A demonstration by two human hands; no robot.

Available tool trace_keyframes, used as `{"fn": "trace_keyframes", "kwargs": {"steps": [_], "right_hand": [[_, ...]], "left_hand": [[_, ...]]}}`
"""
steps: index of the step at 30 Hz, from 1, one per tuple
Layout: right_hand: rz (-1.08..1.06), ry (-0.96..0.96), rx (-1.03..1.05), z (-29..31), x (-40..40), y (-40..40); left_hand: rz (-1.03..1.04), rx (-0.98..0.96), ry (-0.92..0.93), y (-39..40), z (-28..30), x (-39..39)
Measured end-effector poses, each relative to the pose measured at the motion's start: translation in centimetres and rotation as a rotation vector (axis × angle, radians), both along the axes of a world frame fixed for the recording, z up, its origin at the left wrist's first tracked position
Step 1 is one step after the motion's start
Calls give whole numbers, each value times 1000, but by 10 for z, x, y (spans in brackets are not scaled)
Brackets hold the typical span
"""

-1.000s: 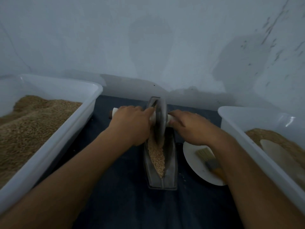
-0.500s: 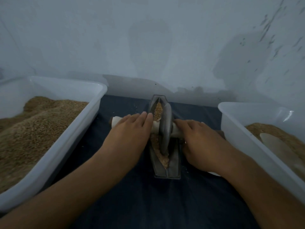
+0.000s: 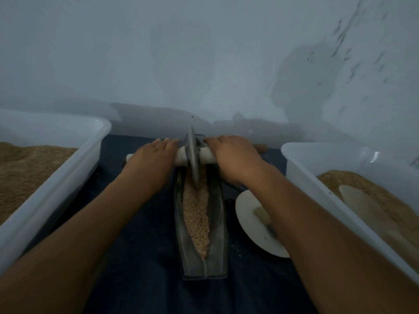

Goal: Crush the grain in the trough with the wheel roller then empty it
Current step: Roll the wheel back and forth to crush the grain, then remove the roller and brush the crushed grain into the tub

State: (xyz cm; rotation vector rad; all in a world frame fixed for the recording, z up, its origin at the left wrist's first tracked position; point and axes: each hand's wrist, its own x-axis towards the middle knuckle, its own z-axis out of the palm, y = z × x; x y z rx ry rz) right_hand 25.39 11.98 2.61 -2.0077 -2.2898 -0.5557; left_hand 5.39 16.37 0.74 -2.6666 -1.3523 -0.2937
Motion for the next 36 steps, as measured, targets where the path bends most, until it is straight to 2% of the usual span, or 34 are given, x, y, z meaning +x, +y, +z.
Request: {"fn": "trace_keyframes", "kwargs": {"steps": [5,10,15,21,26,30,34,36], "right_hand": [[4,11,-23,-1,3,3],[0,46,-52,-10,0,-25],[18,62,18,-21,-13,-79],[-29,98,110,-26,-20,-119],[-66,151,78,-27,-21,-119],[-47,117,270,-2,-25,-118],[43,100,534,61,-28,-115],[79,84,636,87,-37,-110]], "left_hand": [[-1,24,-21,0,-2,1],[6,93,110,-22,-3,-5],[-17,176,211,-68,1,-16],[-57,231,97,-104,12,-31],[-47,230,50,-103,24,-28],[-70,268,-28,-106,43,-34],[-84,383,-143,-124,74,-52],[-127,375,-251,-136,76,-63]]}}
